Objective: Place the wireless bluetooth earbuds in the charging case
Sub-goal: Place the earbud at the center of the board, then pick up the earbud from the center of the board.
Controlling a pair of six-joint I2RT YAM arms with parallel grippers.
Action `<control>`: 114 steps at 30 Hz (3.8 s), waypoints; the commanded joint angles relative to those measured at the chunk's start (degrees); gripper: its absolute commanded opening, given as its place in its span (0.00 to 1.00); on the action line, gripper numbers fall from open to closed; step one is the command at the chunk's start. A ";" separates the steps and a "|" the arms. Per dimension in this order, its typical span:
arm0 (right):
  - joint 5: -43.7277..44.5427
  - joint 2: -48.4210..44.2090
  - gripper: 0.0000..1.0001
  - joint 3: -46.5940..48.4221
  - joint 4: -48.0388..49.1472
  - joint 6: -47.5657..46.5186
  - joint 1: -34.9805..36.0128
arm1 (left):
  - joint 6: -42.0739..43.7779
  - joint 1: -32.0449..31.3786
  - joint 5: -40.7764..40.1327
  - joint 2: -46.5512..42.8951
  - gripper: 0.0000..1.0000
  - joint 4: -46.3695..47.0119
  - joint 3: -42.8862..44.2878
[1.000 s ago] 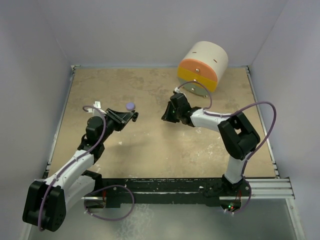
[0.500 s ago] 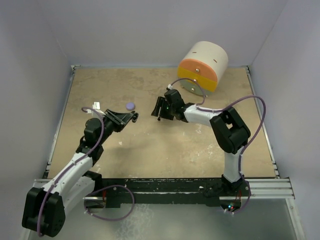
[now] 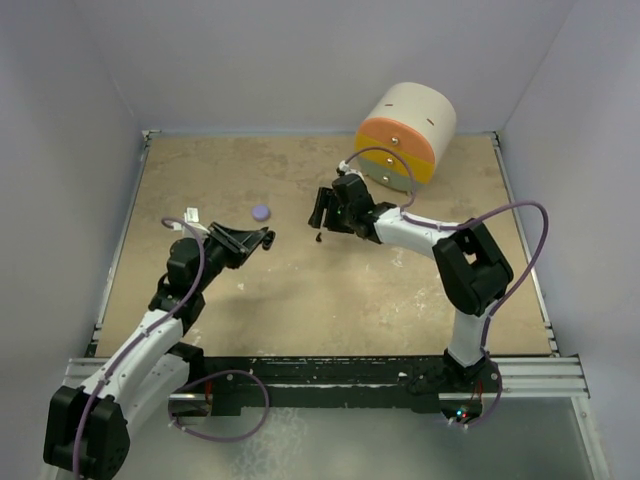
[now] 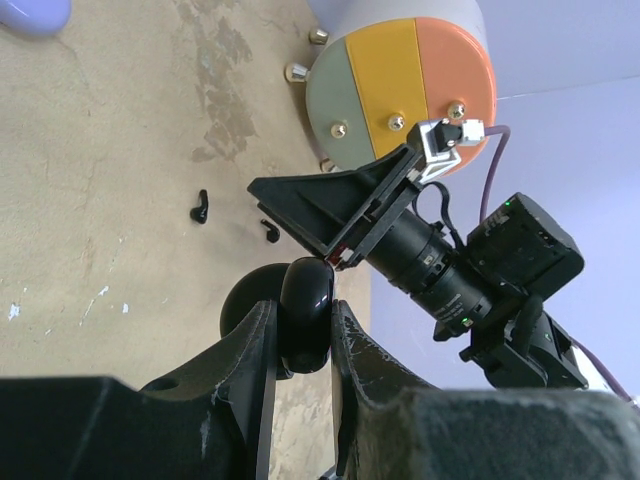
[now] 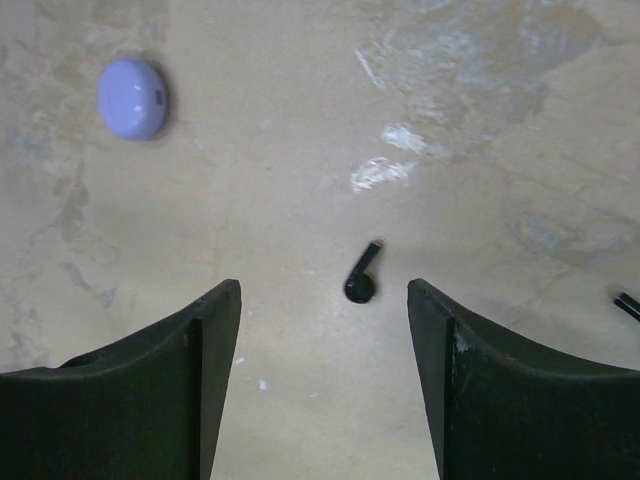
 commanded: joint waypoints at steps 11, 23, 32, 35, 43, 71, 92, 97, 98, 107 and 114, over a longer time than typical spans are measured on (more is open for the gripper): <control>3.18 0.91 0.75 -4.40 3.20 -6.48 0.32 | 2.02 0.37 -2.20 -2.14 0.00 -3.97 3.49; 1.65 5.95 0.74 -2.54 4.38 -5.64 3.67 | 1.96 0.37 -2.36 -3.39 0.00 -4.55 2.90; 0.64 8.52 0.75 0.97 3.81 -3.80 8.44 | 2.59 0.46 -3.51 -6.46 0.00 -9.00 4.47; 0.31 7.74 0.75 2.30 3.32 -3.33 10.32 | 3.24 0.54 -4.65 -7.76 0.00 -11.44 5.63; 3.91 0.07 0.75 1.76 -1.50 -1.09 10.44 | 3.86 0.58 -4.99 -8.00 0.00 -13.39 6.54; 2.54 3.17 0.51 3.83 2.10 -27.55 5.92 | 2.48 0.62 -5.44 -6.76 0.00 -12.12 6.13; 1.90 8.51 0.55 6.82 0.72 -31.92 6.04 | 2.47 0.64 -4.90 -5.19 0.00 -10.40 5.61; 2.16 9.01 0.52 6.76 0.43 -32.32 6.03 | 2.45 0.63 -4.90 -5.26 0.00 -10.56 5.63; 1.95 9.04 0.52 6.70 0.52 -32.63 6.02 | 2.41 0.65 -4.94 -5.29 0.00 -10.55 5.63; 1.26 9.17 0.51 6.10 0.54 -33.27 6.50 | 2.47 0.64 -4.99 -5.83 0.00 -11.01 5.50; 2.15 9.75 0.49 6.48 -0.66 -32.99 7.18 | 2.47 0.63 -5.05 -6.06 0.00 -11.11 5.50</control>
